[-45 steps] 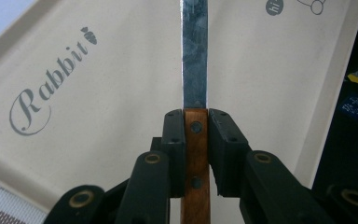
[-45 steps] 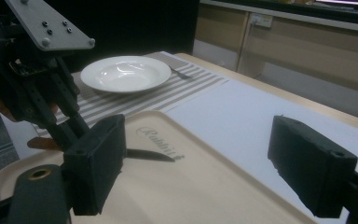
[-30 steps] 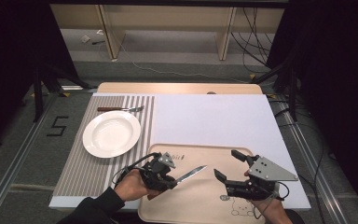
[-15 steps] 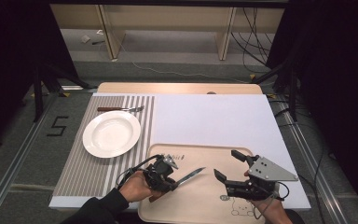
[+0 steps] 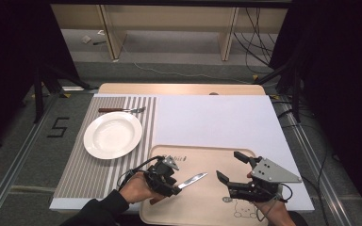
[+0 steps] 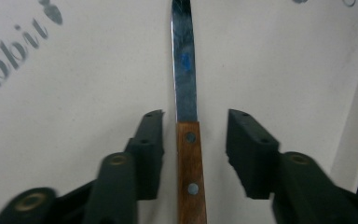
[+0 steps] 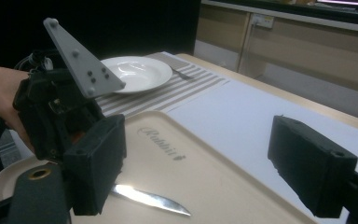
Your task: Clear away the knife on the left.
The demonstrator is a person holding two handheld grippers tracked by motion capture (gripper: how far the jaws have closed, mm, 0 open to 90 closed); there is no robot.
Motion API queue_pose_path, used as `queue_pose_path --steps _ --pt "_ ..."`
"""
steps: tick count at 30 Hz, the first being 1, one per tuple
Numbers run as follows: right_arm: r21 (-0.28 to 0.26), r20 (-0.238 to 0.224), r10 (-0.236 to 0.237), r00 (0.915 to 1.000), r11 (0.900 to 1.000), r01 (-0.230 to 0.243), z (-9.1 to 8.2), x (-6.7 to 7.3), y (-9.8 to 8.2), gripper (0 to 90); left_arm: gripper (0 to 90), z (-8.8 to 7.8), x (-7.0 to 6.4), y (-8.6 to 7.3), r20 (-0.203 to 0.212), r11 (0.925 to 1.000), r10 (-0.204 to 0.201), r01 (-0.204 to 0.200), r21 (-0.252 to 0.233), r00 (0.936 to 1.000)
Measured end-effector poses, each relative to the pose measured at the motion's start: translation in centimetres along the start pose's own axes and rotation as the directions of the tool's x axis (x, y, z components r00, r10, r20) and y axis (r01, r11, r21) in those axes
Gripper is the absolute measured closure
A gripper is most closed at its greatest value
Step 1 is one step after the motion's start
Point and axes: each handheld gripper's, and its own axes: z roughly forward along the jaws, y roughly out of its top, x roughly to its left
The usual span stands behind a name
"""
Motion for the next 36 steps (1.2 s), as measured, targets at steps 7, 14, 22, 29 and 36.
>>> queue_pose_path --steps 7,14,22,29,36 --pt "0.000 -0.001 0.002 1.0000 1.000 -0.002 0.0 0.0 0.0 20.4 35.2 -0.9 -0.4 0.6 -0.031 0.9921 0.011 -0.015 -0.124 0.9995" --pt "0.001 -0.001 0.003 1.0000 1.000 -0.003 0.0 0.0 0.0 20.4 31.5 0.2 -1.2 1.2 0.042 0.9932 0.019 -0.014 -0.116 0.9989" --pt "0.003 -0.002 0.003 1.0000 1.000 -0.003 0.0 0.0 0.0 20.4 39.7 1.2 -1.0 1.4 0.025 0.9970 0.018 -0.016 -0.076 0.9995" --pt "0.001 -0.001 0.003 1.0000 1.000 -0.003 0.0 0.0 0.0 20.4 50.8 1.6 -1.1 1.5 0.021 0.9975 0.029 -0.028 -0.066 0.9994" --pt "0.001 -0.001 0.001 1.0000 1.000 -0.001 0.0 0.0 0.0 20.4 73.6 2.0 -1.4 1.6 0.021 0.9994 0.021 -0.021 -0.029 0.9995"
